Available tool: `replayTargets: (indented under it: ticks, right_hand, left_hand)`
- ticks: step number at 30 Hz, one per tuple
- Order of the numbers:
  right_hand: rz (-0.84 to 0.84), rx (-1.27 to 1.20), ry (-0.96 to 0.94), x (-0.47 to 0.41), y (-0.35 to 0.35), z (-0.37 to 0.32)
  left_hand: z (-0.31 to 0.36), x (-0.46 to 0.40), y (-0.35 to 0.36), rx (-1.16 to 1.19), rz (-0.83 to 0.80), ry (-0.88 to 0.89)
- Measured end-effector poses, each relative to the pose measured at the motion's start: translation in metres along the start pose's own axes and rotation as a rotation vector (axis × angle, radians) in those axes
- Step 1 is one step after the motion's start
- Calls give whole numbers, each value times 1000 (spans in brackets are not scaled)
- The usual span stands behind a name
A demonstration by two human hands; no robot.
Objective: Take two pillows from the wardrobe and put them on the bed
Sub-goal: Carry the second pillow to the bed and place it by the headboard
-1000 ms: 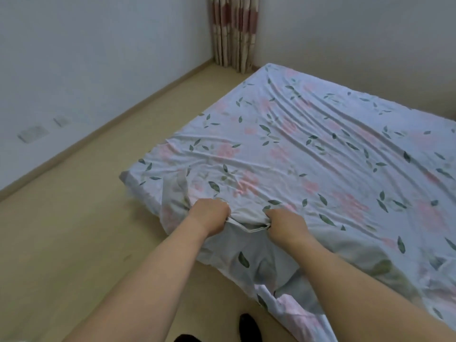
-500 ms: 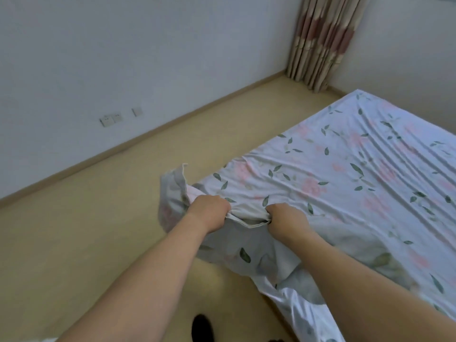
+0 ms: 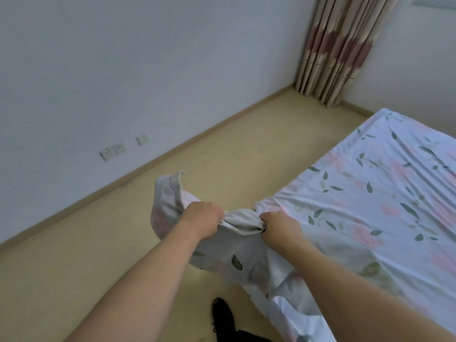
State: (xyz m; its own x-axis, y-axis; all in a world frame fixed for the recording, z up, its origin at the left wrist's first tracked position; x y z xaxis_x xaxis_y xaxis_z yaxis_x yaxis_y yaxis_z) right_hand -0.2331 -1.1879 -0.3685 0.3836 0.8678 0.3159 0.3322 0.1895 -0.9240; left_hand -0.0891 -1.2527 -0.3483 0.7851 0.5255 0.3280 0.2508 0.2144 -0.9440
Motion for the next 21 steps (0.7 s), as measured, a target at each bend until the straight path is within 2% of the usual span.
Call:
replayTargets:
  ticks: [1, 8, 14, 21]
  right_hand:
    - [-3, 23, -16, -1, -4, -7]
    - [31, -14, 4, -130, -47, -100]
    - [15, -28, 106, -247, -56, -173]
    - [45, -32, 216, -362, -106, -257]
  left_hand:
    - [-4, 1, -6, -8, -1, 6]
    - [-148, -68, -62, -53, 45, 55]
    - [-278, -140, -75, -70, 44, 131]
    - [-411, -223, -136, -110, 64, 271]
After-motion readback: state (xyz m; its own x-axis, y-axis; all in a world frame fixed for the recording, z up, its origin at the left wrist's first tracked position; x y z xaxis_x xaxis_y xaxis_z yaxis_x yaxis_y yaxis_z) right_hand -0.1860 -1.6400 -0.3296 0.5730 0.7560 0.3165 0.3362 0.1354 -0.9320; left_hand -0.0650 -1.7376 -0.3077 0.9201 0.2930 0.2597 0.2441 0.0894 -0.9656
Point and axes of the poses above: each hand's wrist, its own x-axis away from the middle knuckle, its own y-axis out of the palm, z = x × y, the point moved 9 cm from there along -x, towards the middle knuckle, and after that the axes turned 12 degrees about y, right-handed, at the moved point
